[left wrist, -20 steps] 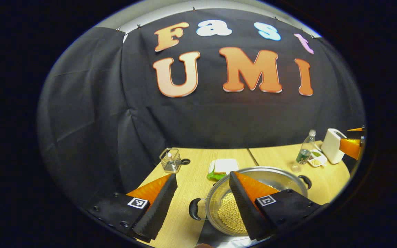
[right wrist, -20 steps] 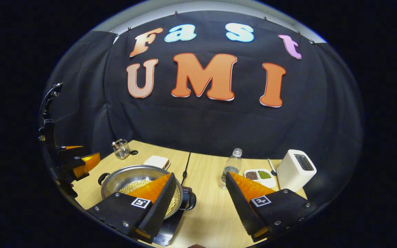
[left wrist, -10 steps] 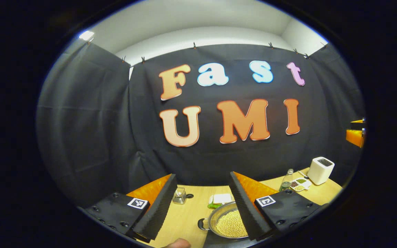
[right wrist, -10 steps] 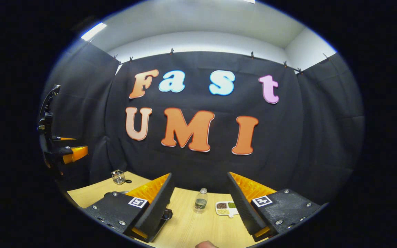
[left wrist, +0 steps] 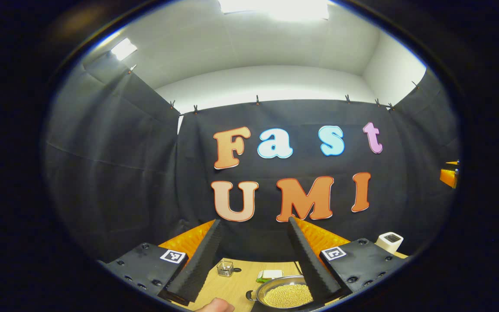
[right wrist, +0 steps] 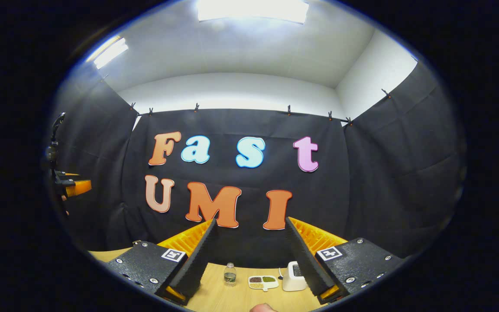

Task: First push the handle of the pot to place it horizontally, then grasp the pot with both hands and set it on the induction cooktop.

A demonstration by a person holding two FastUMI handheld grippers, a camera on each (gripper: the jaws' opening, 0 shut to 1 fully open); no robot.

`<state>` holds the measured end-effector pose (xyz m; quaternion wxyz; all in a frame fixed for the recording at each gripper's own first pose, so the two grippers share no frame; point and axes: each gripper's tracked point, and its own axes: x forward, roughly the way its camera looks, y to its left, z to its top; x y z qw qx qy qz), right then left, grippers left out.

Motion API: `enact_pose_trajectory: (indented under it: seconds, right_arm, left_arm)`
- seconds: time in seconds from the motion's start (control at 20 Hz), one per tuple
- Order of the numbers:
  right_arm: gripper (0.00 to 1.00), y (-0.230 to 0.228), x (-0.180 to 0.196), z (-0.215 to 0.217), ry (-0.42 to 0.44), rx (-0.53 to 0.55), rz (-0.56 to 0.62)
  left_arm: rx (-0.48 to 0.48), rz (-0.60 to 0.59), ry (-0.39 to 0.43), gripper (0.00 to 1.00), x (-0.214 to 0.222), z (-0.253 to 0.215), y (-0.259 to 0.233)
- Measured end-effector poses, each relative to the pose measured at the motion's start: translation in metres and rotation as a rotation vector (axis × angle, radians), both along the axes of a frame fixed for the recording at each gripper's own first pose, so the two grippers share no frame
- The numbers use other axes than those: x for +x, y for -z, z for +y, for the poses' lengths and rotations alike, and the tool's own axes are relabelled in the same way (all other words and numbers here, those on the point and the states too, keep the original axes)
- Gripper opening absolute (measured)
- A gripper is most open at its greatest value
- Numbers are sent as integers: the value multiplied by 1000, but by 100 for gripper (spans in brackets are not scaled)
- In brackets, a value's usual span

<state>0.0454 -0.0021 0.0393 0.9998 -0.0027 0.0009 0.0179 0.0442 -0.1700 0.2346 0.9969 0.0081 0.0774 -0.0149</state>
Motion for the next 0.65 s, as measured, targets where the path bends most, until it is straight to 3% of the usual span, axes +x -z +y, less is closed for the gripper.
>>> enact_pose_trajectory:
  seconds: [0.15,0.4,0.5,0.65]
  right_arm:
    - [97,-10,-8,-20,36,-13,-11]
    - [97,-20,-14,-14,-19,27,3]
    - [92,-27,-15,-14,-26,17,-5]
    - [95,-39,-18,-11,-35,7,-23]
  left_arm:
    - [-9,-28,12,100,-12,-2,-27]
    - [5,-73,37,98,-20,-8,-65]
    - [3,-90,35,98,-19,-12,-78]
    - [1,-111,30,99,-19,-13,-94]
